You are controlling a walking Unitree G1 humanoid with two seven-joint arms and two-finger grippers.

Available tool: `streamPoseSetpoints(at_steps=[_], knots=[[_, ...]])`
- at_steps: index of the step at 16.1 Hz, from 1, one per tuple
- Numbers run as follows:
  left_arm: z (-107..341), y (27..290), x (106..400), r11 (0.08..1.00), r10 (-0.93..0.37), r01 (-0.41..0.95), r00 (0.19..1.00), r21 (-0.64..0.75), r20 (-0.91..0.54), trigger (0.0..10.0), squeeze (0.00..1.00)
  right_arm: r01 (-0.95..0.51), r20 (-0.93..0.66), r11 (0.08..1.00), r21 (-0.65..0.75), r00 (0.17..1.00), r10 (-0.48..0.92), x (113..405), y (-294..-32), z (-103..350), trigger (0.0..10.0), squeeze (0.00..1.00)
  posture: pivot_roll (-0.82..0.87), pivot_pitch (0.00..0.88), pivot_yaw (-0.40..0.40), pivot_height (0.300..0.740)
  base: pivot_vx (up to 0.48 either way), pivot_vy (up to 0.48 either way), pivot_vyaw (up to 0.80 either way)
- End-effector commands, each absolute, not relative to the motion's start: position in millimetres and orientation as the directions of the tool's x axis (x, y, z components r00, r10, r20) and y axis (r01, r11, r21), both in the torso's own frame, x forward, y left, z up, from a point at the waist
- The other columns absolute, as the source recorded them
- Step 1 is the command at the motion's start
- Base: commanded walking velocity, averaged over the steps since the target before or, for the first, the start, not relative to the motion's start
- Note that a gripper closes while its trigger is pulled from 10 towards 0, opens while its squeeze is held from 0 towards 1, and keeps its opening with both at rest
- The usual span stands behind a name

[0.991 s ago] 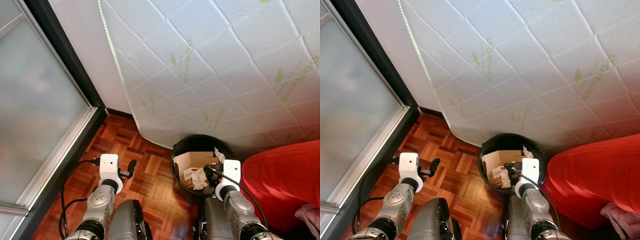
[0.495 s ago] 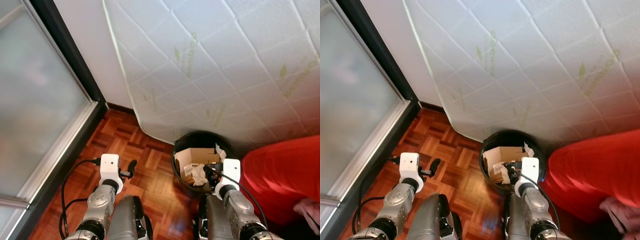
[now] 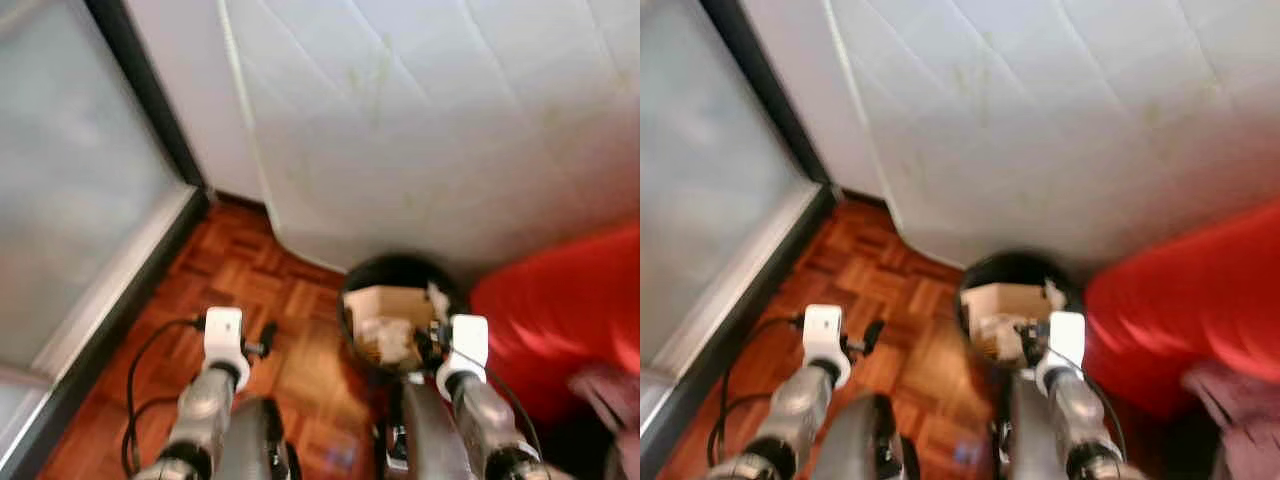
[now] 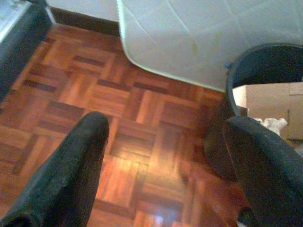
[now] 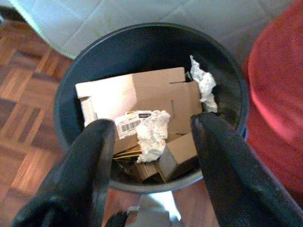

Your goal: Clean up the room

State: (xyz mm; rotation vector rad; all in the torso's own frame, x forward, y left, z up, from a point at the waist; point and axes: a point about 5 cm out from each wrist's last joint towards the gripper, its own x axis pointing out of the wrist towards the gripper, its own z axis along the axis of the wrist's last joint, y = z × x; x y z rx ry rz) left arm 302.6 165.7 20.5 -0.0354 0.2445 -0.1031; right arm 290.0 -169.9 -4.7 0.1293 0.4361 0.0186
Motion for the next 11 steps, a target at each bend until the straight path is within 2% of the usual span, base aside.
streamPoseSetpoints(at_steps=[1,11], knots=[[12.7,173.2,295.5,0.996,-0.080,0.070,0.959,-0.048,-0.273,10.0,0.00,-0.002,-0.442,0.990,0.141,0.894,0.065,285.1,-163.1,-10.3,10.0,0.00,-0.03,0.218,0.077,0.615,0.000,0.000,0.00],[9.7,173.8,294.4,0.997,-0.079,0.070,0.950,-0.041,-0.303,10.0,0.00,-0.034,-0.483,0.991,0.131,0.871,0.094,284.4,-161.4,-13.1,10.0,0.00,-0.03,0.219,0.080,0.615,0.000,0.000,0.00]])
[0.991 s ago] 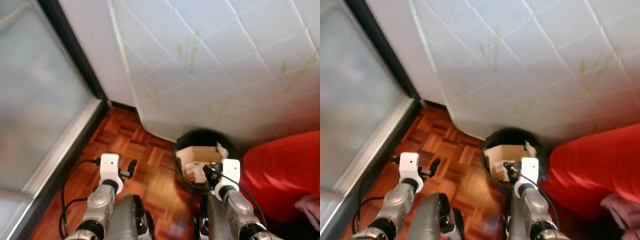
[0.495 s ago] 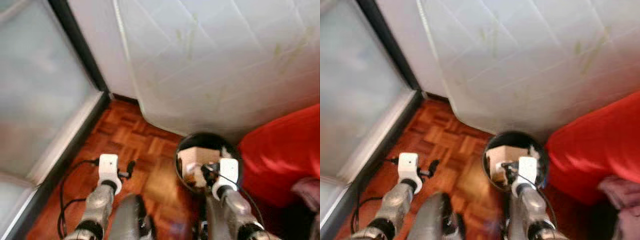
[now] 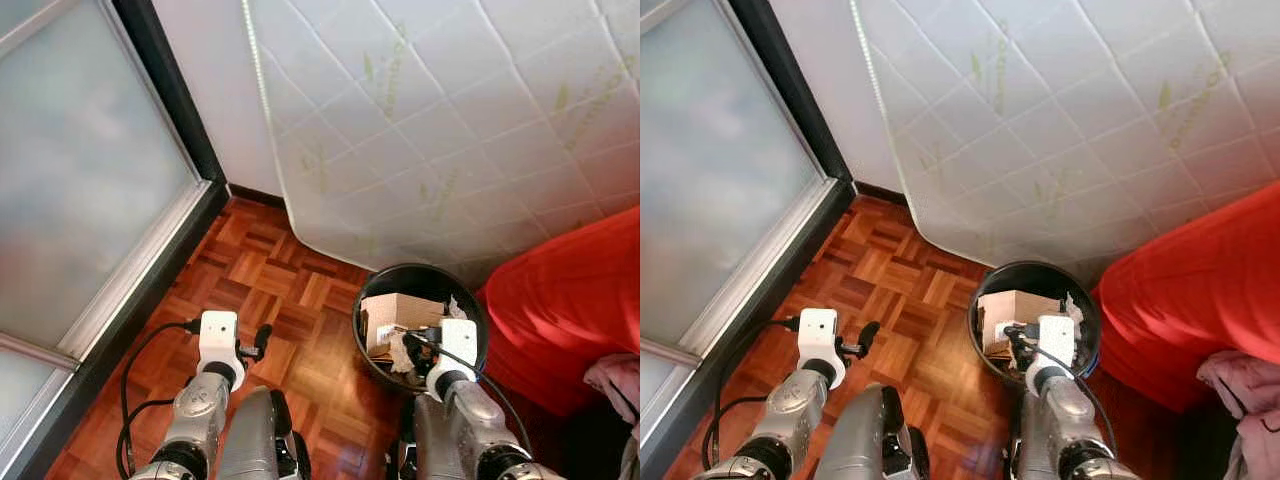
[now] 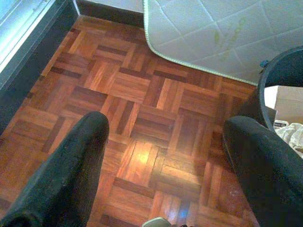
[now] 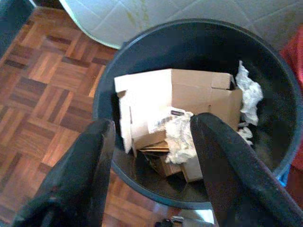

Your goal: Clean up the room

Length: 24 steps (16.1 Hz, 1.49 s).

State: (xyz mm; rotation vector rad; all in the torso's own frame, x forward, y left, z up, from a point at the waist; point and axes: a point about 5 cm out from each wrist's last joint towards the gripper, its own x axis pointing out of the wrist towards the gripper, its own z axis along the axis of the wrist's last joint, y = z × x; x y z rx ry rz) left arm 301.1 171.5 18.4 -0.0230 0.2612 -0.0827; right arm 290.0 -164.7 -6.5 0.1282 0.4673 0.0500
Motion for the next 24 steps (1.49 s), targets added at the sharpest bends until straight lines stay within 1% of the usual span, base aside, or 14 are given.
streamPoseSetpoints(at_steps=[1,4,5,8,9,13,17,22,24], knots=[[9.2,173.4,294.2,0.997,-0.081,0.071,0.948,-0.042,-0.307,10.0,0.00,-0.042,-0.501,0.991,0.125,0.860,0.100,283.9,-161.3,-14.3,10.0,0.00,-0.03,0.219,0.081,0.615,0.000,0.000,0.00],[8.3,172.8,293.5,0.997,-0.082,0.073,0.947,-0.041,-0.311,10.0,0.00,-0.045,-0.587,0.997,0.061,0.806,0.072,281.1,-164.1,-20.4,10.0,0.00,-0.03,0.220,0.081,0.615,0.000,0.000,0.00],[8.0,173.1,293.2,0.997,-0.082,0.072,0.947,-0.042,-0.312,10.0,0.00,-0.034,-0.587,0.998,0.060,0.807,0.062,280.9,-164.6,-20.5,10.0,0.00,-0.03,0.221,0.081,0.615,0.000,0.000,0.00],[7.8,173.5,292.8,0.996,-0.085,0.073,0.946,-0.050,-0.312,10.0,0.00,0.002,-0.529,0.991,0.132,0.846,0.068,282.5,-162.2,-17.0,10.0,0.00,-0.03,0.222,0.084,0.615,0.000,0.000,0.00],[7.8,173.2,292.9,0.996,-0.087,0.075,0.946,-0.050,-0.312,10.0,0.00,0.004,-0.519,0.991,0.132,0.852,0.066,283.1,-162.0,-16.0,10.0,0.00,-0.03,0.222,0.085,0.615,0.000,0.000,0.00],[8.2,171.6,293.4,0.995,-0.093,0.081,0.946,-0.052,-0.310,10.0,0.00,0.004,-0.509,0.991,0.136,0.858,0.067,283.8,-161.8,-15.0,10.0,0.00,-0.03,0.221,0.084,0.670,0.000,0.000,0.00],[7.9,172.2,293.2,0.996,-0.091,0.078,0.946,-0.053,-0.312,10.0,0.00,-0.002,-0.495,0.988,0.155,0.865,0.080,284.0,-161.1,-14.2,10.0,0.00,-0.03,0.222,0.083,0.674,0.000,0.000,0.00],[7.6,172.4,292.9,0.996,-0.089,0.078,0.945,-0.050,-0.314,10.0,0.00,0.001,-0.508,0.990,0.140,0.859,0.071,283.6,-161.9,-15.1,10.0,0.00,-0.03,0.223,0.083,0.733,0.000,0.000,0.00],[7.5,172.5,292.9,0.996,-0.090,0.078,0.945,-0.049,-0.315,10.0,0.00,-0.002,-0.510,0.990,0.140,0.857,0.073,283.6,-161.7,-15.2,10.0,0.00,-0.03,0.222,0.084,0.737,0.000,0.000,0.00]])
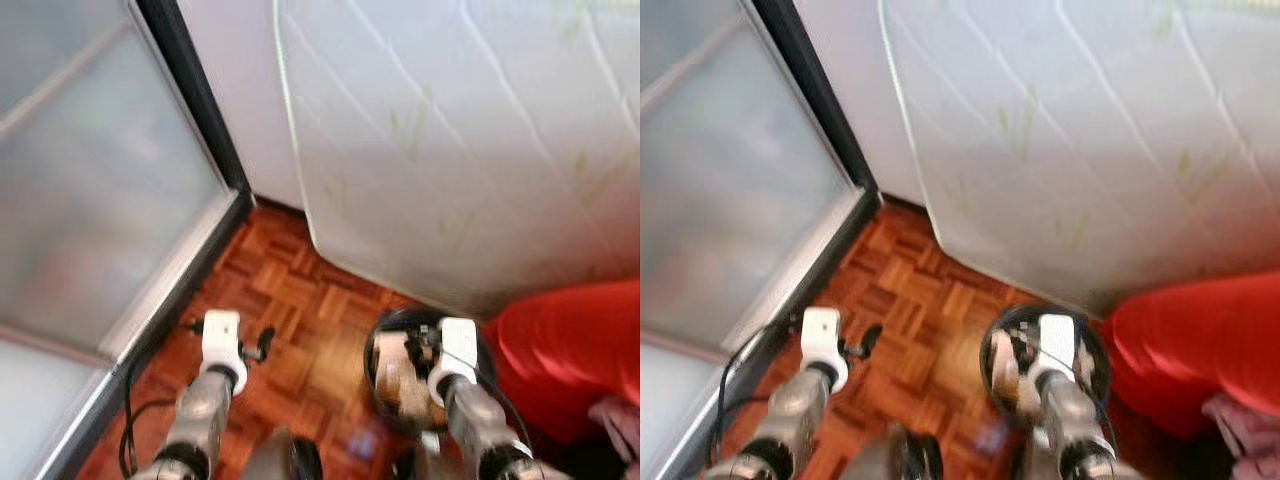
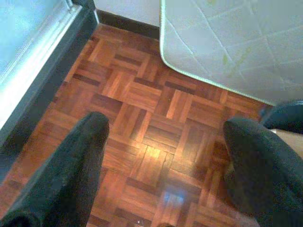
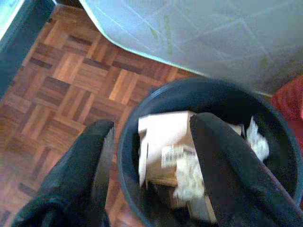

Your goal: Clean up the room

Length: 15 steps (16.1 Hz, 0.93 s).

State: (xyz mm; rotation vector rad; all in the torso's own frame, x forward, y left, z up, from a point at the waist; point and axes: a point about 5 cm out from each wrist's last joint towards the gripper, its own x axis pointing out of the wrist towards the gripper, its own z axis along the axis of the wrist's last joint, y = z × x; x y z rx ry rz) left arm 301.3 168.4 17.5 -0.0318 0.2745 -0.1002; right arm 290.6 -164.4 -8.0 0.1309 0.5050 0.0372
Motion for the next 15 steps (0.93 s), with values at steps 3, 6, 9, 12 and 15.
streamPoseSetpoints(at_steps=[3,6,9,12,15], knots=[[7.2,172.4,292.7,0.996,-0.091,0.080,0.944,-0.047,-0.317,10.0,0.00,-0.014,-0.525,0.991,0.137,0.847,0.084,283.3,-161.2,-16.2,10.0,0.00,-0.03,0.221,0.085,0.737,0.000,0.000,0.00],[7.0,172.5,292.5,0.996,-0.091,0.080,0.943,-0.045,-0.319,10.0,0.00,-0.020,-0.528,0.990,0.142,0.844,0.093,283.3,-160.6,-16.4,10.0,0.00,-0.03,0.221,0.085,0.737,0.000,0.000,0.00],[6.4,172.5,292.1,0.996,-0.092,0.080,0.942,-0.049,-0.323,10.0,0.00,-0.021,-0.533,0.990,0.141,0.841,0.094,283.2,-160.5,-16.6,10.0,0.00,-0.03,0.221,0.085,0.737,0.000,0.000,0.00],[6.4,171.8,292.1,0.995,-0.098,0.088,0.942,-0.048,-0.322,10.0,0.00,-0.023,-0.537,0.990,0.140,0.838,0.095,283.1,-160.5,-16.9,10.0,0.00,-0.03,0.220,0.085,0.737,0.000,0.000,0.00],[6.8,170.6,292.6,0.994,-0.105,0.095,0.941,-0.045,-0.321,10.0,0.00,-0.026,-0.540,0.990,0.140,0.836,0.098,283.2,-160.2,-17.0,10.0,0.00,-0.03,0.219,0.087,0.737,0.173,0.000,0.00]])
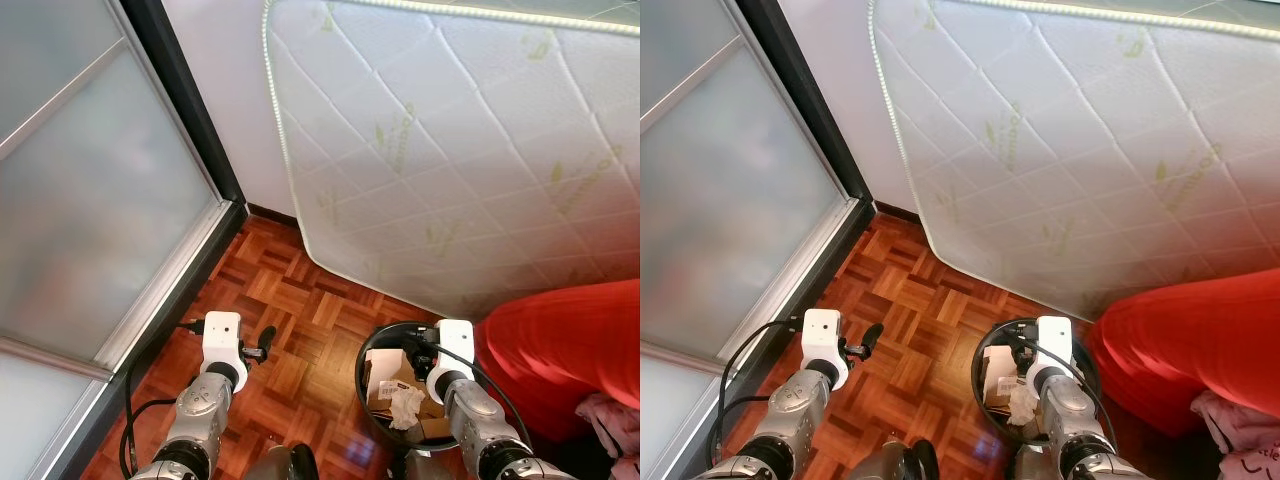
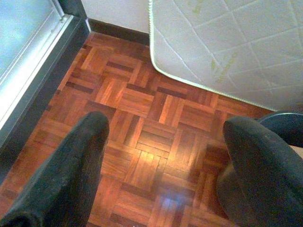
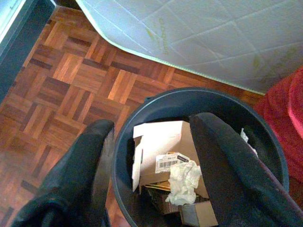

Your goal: Clean up the room

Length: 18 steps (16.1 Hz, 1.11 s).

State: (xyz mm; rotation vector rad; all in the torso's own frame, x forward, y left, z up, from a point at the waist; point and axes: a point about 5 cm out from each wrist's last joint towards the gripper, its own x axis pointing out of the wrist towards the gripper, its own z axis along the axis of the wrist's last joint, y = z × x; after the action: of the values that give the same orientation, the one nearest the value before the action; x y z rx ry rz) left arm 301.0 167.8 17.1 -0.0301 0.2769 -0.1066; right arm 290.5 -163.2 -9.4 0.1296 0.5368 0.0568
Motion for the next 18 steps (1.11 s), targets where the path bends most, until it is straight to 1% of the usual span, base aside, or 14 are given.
streamPoseSetpoints(at_steps=[1,13,18], knots=[[7.1,170.6,292.8,0.994,-0.105,0.095,0.942,-0.046,-0.320,10.0,0.00,-0.027,-0.541,0.990,0.140,0.835,0.099,283.3,-160.1,-16.9,10.0,0.00,-0.03,0.218,0.087,0.737,0.281,0.000,0.00],[7.9,169.9,293.8,0.994,-0.110,0.099,0.942,-0.050,-0.317,10.0,0.00,-0.039,-0.549,0.990,0.137,0.829,0.109,283.5,-159.9,-17.0,10.0,0.00,-0.03,0.214,0.086,0.737,0.313,0.000,0.00],[8.4,169.3,294.0,0.993,-0.115,0.103,0.943,-0.054,-0.312,10.0,0.00,-0.040,-0.551,0.990,0.138,0.827,0.110,283.4,-159.8,-17.2,10.0,0.00,-0.03,0.215,0.086,0.737,0.000,0.000,0.00]])
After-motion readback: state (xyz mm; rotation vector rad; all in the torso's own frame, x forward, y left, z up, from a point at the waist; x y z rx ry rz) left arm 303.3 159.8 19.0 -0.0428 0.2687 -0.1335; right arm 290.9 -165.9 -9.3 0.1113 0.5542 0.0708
